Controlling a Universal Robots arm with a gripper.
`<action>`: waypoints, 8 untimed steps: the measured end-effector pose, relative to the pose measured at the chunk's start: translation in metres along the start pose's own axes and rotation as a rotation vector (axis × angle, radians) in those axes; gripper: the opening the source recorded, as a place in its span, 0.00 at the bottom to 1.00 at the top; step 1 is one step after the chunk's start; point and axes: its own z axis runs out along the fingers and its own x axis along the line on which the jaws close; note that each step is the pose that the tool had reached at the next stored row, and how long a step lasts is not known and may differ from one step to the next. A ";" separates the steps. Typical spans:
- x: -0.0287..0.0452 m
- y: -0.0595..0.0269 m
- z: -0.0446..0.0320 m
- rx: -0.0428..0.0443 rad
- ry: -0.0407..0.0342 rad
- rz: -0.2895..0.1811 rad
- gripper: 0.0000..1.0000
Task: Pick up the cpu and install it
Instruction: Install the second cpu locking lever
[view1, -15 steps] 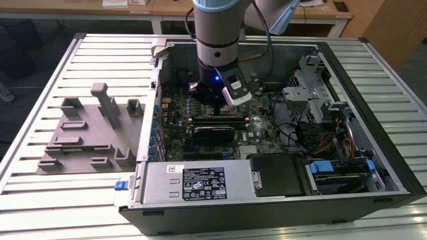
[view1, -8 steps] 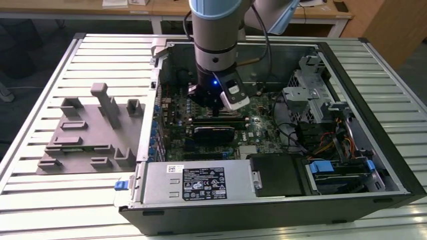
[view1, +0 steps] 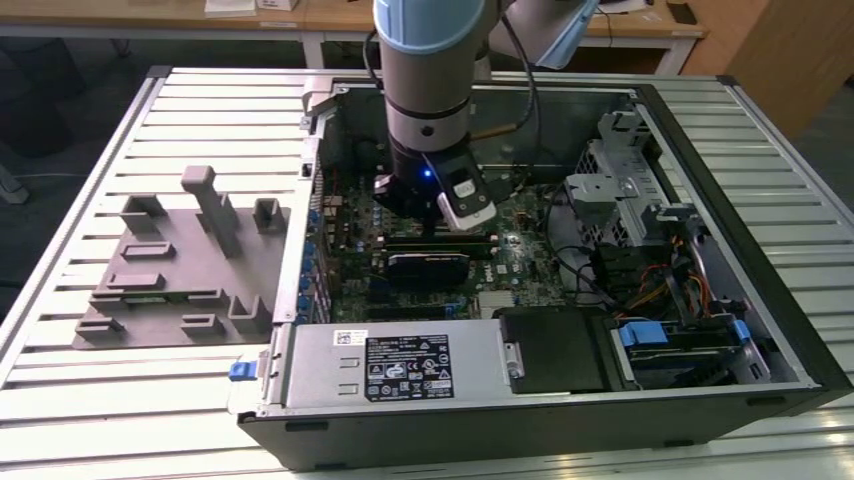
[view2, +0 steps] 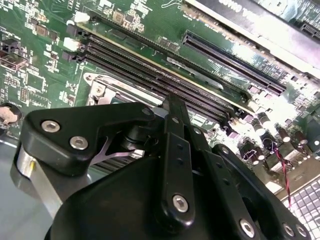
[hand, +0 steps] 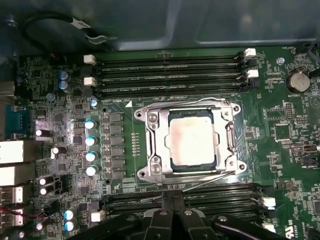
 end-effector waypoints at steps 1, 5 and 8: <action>0.0008 -0.0010 0.0002 -0.0050 0.0005 0.000 0.11; 0.0052 -0.0050 0.0013 -0.0280 0.0025 0.001 0.11; 0.0084 -0.0071 0.0024 -0.0530 0.0049 0.002 0.11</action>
